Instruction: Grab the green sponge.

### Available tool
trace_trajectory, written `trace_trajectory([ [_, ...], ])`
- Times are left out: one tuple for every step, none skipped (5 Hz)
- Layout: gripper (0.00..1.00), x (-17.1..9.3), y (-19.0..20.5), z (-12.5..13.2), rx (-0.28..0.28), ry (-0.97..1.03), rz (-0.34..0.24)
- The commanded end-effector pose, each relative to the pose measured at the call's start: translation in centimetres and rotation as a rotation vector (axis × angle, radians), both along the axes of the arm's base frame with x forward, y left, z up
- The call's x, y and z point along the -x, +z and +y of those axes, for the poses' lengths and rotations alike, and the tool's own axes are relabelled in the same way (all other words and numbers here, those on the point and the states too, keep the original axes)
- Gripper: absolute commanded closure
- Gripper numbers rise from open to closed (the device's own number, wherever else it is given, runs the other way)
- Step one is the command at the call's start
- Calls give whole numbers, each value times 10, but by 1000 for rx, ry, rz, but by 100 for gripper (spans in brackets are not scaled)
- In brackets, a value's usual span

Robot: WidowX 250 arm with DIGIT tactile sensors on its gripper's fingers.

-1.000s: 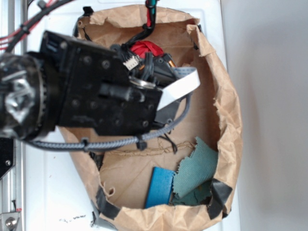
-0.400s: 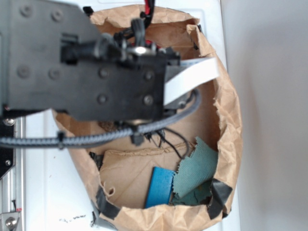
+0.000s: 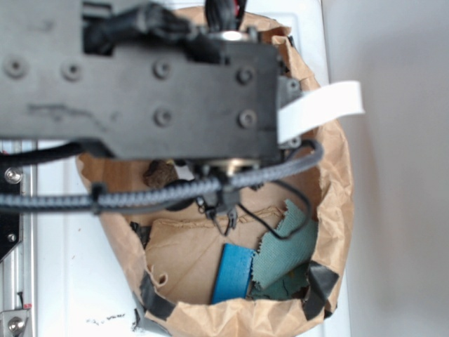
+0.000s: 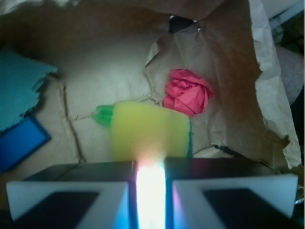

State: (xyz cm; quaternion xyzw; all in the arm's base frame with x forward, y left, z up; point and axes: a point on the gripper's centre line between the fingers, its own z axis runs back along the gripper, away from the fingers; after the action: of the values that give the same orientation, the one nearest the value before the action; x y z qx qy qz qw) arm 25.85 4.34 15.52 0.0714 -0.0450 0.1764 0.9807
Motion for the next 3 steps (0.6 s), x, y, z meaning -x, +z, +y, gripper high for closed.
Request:
trace_trajectory([
  [100,1,39,8,37,-97,-98],
  [100,2,42,7,60,-121,-120],
  [100,-2,40,7,79,-137,-123],
])
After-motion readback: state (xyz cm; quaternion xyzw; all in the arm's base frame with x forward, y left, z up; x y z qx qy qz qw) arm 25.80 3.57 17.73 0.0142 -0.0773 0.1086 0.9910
